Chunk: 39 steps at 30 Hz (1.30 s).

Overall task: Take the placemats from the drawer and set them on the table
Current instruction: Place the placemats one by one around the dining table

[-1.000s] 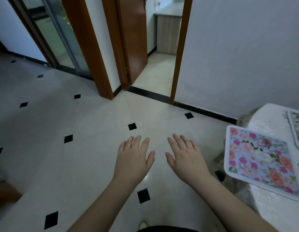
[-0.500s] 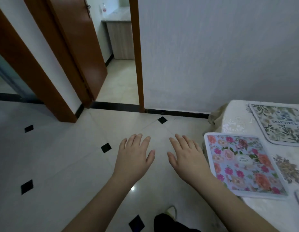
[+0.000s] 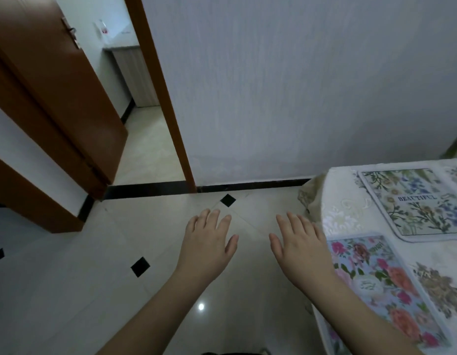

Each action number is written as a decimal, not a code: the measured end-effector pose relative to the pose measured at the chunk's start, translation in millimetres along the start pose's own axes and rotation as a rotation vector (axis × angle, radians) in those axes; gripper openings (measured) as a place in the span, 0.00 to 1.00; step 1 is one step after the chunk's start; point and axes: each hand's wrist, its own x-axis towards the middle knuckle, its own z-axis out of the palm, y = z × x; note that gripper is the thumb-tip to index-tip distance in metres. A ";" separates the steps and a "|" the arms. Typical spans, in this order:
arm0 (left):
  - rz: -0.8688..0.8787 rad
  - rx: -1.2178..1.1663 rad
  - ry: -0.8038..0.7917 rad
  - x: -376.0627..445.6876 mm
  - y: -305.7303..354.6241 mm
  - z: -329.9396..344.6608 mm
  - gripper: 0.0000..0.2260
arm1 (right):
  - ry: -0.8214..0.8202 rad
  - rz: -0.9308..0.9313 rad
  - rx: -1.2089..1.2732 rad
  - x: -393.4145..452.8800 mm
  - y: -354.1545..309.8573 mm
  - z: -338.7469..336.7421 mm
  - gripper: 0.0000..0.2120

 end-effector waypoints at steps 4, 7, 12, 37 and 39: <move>0.106 0.005 0.003 48.4 12.5 3.0 0.26 | -0.003 0.130 -0.002 14.9 12.2 3.6 0.27; 0.180 0.034 0.018 85.4 19.9 12.9 0.24 | 0.000 0.221 -0.001 26.9 23.0 8.9 0.27; 0.390 -0.021 0.061 147.0 17.6 25.0 0.24 | 0.009 0.394 -0.046 53.8 31.6 14.0 0.32; 1.339 -0.041 0.071 194.9 183.5 85.2 0.23 | -0.011 1.162 0.003 -37.6 74.0 22.1 0.31; 1.368 -0.016 0.050 190.0 198.5 94.6 0.23 | -0.006 1.190 0.027 -50.2 83.6 28.6 0.31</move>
